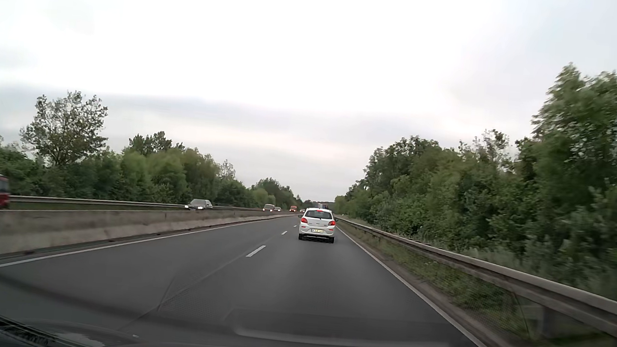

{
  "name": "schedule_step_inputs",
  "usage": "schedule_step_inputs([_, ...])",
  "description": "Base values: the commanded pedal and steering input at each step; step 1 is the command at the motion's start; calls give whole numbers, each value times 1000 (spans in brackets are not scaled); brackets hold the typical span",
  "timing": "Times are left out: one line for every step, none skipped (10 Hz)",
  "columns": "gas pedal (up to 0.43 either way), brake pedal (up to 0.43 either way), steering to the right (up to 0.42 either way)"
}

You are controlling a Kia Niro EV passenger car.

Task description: Follow the waypoints while adhering to traffic rules and regulations

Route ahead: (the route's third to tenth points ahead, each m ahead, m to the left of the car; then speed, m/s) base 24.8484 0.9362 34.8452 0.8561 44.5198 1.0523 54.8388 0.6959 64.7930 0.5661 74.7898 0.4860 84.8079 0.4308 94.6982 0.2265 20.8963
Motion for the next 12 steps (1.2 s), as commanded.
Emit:
schedule_step_inputs([220, 0, 0])
schedule_step_inputs([220, 0, 0])
schedule_step_inputs([220, 0, 0])
schedule_step_inputs([220, 0, 0])
schedule_step_inputs([220, 0, 0])
schedule_step_inputs([220, 0, 0])
schedule_step_inputs([220, 0, 0])
schedule_step_inputs([220, 0, 0])
schedule_step_inputs([220, 0, 0])
schedule_step_inputs([220, 0, 0])
schedule_step_inputs([220, 0, 0])
schedule_step_inputs([220, 0, 0])
